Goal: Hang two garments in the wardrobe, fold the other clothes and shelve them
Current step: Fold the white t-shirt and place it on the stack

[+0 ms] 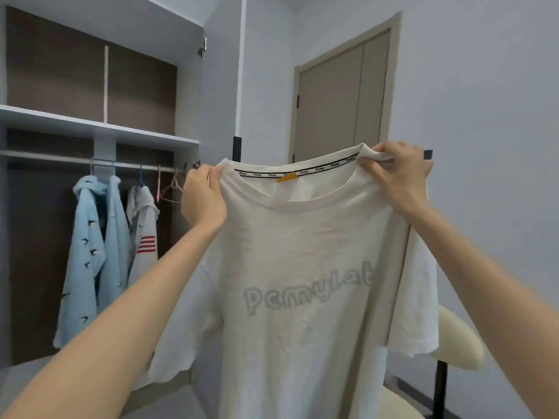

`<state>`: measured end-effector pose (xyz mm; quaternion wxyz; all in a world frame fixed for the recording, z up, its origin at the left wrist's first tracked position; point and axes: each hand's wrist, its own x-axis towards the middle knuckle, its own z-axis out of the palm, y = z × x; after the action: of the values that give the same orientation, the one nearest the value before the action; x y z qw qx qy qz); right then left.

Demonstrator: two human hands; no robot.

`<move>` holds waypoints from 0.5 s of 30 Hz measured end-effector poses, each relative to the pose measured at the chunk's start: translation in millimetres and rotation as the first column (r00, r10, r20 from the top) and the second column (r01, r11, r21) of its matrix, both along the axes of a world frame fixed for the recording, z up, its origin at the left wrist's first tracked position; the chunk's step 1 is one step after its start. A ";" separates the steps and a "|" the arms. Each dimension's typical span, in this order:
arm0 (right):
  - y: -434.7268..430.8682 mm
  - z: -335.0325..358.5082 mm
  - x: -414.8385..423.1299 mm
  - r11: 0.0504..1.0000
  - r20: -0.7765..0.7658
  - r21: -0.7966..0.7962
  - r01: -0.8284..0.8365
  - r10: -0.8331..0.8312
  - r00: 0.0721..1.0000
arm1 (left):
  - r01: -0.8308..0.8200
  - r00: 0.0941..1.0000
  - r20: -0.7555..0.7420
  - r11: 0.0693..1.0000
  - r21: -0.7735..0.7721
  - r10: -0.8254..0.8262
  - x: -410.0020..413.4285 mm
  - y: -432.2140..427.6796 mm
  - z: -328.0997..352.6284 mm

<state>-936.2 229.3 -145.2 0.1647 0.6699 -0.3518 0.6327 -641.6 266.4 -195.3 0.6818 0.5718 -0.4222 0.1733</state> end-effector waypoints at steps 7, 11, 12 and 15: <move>58.8 24.5 -118.5 0.954 0.026 -0.019 0.298 -0.298 0.954 | 0.279 0.959 0.070 0.954 -0.111 -0.273 -110.9 -36.8 21.4; 104.6 31.2 -176.7 0.892 0.024 -0.011 0.451 -0.451 0.892 | 0.413 0.900 0.214 0.900 -0.137 -0.380 -170.4 -44.7 25.9; 117.0 32.3 -188.3 0.872 0.023 -0.003 0.490 -0.490 0.872 | 0.452 0.879 0.241 0.879 -0.151 -0.411 -184.2 -43.6 27.3; 155.1 36.3 -216.6 0.806 0.019 0.002 0.592 -0.592 0.806 | 0.567 0.811 0.290 0.807 -0.168 -0.509 -221.2 -37.1 33.7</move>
<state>-1152.7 384.4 -108.9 0.3518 0.5206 -0.5432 0.5569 -862.8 229.2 -161.6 0.7146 0.3140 -0.6189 0.0881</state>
